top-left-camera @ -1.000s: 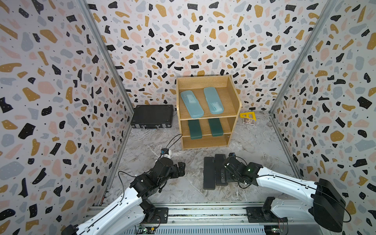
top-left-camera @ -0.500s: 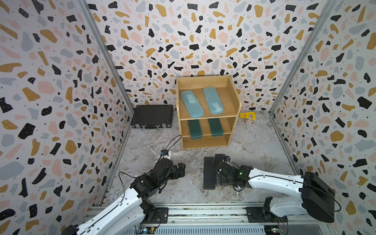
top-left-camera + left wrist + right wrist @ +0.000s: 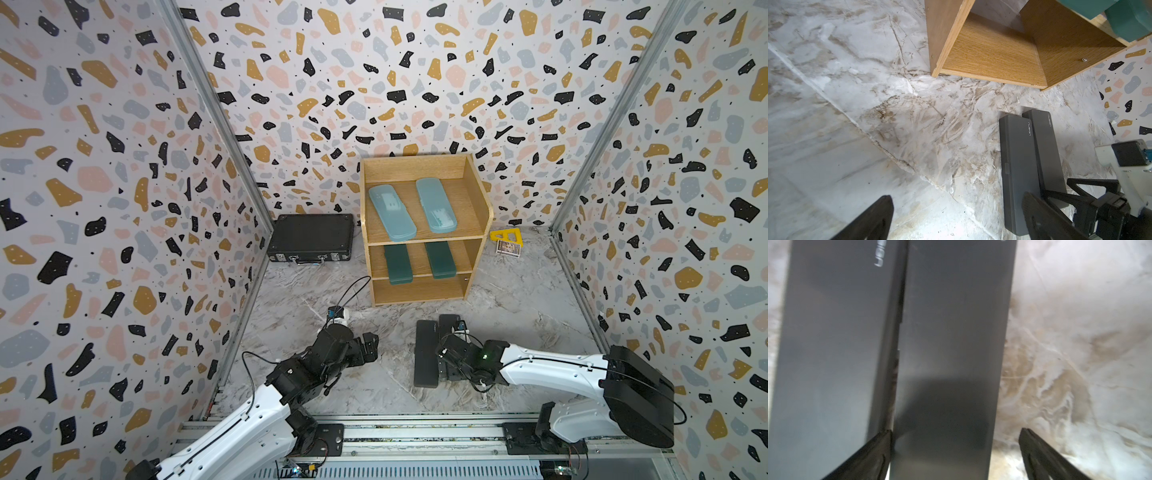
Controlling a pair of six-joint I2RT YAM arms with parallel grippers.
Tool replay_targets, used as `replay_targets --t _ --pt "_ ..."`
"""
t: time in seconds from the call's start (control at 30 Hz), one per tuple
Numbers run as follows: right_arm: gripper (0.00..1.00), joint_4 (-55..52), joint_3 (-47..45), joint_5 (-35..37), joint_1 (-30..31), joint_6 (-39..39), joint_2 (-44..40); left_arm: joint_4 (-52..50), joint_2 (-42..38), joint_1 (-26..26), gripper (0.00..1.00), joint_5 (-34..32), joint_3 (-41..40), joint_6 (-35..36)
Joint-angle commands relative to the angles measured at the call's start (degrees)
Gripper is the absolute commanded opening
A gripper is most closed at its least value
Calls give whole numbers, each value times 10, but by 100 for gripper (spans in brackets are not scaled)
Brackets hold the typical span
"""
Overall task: Place the pencil cases on the shelf according to color
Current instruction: Pick up the pencil case from the center of the board.
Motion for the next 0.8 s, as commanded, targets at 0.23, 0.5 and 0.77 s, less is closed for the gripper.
replay_targets --t 0.23,0.5,0.77 --pt "100 -31 -51 -4 -10 -31 -91 15 -1 -2 100 6 -5 -3" --pt "99 3 -73 -40 -10 -22 -78 8 -11 -2 99 11 -9 -7" --pt "97 8 -81 -23 -6 -7 -32 1 -21 -2 99 10 -12 -12"
